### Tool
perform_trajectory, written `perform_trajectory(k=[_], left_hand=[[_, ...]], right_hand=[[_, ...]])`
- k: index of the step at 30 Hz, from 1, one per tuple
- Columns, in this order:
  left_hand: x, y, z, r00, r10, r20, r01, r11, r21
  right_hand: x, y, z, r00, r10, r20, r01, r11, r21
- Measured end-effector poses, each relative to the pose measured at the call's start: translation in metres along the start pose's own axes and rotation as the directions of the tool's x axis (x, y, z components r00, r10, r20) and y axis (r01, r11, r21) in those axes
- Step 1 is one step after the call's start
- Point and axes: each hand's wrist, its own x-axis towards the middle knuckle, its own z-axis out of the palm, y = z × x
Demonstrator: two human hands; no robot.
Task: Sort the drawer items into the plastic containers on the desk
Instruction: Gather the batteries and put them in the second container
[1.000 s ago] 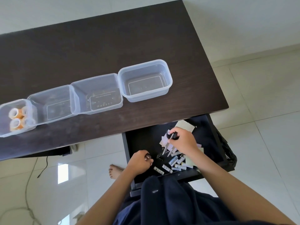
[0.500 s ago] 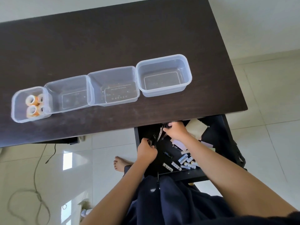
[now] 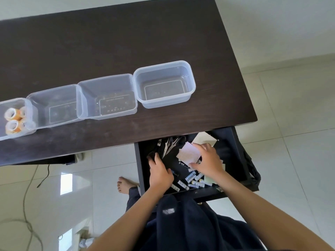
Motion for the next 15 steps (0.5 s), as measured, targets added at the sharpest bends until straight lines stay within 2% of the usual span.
perform_trajectory(k=[2,8,15], left_hand=[[-0.007,0.0,0.011,0.999,0.049,-0.017,-0.048,0.997,0.055],[-0.013,-0.003,0.025,0.987,0.144,0.068,-0.155,0.963,0.222],[-0.006,-0.011,0.029,0.955,0.151,0.256,-0.245,0.886,0.393]], right_hand=[[-0.003,-0.002,0.01,1.0,-0.025,-0.01,0.024,0.995,-0.1],[0.0,-0.011,0.025,0.992,-0.04,-0.116,0.025,0.992,-0.127],[-0.007,0.01,0.007,0.979,-0.032,-0.203,0.046,0.997,0.062]])
